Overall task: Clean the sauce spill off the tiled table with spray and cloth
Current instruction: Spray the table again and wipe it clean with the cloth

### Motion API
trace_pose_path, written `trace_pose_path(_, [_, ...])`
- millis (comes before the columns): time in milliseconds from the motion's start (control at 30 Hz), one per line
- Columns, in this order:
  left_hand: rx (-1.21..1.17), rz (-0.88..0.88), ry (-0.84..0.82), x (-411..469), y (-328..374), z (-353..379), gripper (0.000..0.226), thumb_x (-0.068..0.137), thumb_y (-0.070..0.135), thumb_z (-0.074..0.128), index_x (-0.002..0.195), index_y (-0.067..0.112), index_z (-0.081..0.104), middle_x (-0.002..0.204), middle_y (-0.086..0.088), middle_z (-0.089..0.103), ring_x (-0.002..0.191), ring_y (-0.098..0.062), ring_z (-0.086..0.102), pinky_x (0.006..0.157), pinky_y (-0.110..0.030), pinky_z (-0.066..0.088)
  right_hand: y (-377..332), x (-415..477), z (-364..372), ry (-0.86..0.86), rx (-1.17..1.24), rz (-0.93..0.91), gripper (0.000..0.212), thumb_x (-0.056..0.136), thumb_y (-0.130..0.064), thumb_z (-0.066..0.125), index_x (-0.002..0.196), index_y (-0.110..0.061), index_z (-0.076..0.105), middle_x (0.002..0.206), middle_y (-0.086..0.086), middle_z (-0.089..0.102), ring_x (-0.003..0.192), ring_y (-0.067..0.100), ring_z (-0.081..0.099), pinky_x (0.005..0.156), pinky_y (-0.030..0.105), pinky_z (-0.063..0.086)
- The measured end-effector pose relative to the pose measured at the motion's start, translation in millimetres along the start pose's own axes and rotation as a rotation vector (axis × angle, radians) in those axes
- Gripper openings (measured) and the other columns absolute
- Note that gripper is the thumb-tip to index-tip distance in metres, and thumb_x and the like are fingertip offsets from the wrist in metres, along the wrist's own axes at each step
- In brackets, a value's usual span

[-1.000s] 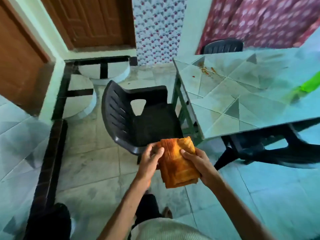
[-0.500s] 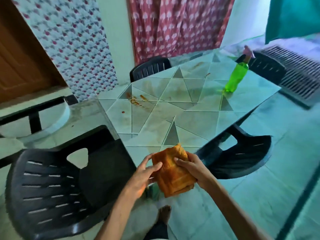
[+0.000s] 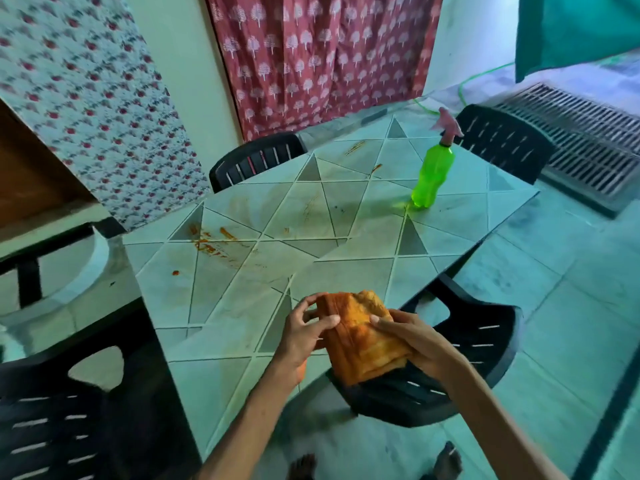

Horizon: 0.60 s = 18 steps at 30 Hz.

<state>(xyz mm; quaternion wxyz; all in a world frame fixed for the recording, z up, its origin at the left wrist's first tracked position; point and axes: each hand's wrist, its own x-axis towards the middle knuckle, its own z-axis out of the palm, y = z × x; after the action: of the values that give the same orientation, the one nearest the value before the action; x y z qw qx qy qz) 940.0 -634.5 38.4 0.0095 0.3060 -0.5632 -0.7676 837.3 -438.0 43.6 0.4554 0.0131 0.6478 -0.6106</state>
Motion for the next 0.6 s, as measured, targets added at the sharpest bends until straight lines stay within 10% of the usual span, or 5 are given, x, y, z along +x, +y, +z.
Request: trace_pose_path(600, [-0.143, 0.138, 0.402, 105, -12, 304, 0.066, 0.046, 0.035, 0.09, 0.109, 0.029, 0.07, 0.11, 0.007, 0.073, 0.107, -0.026, 0.068, 0.096, -0.058, 0.051, -109, 62, -321, -0.171, -0.156, -0.136, 0.069, 0.06, -0.005, 0.092, 0.122, -0.016, 0.065, 0.112, 0.02, 0.07, 0.099, 0.038, 0.071, 0.087, 0.06, 0.057])
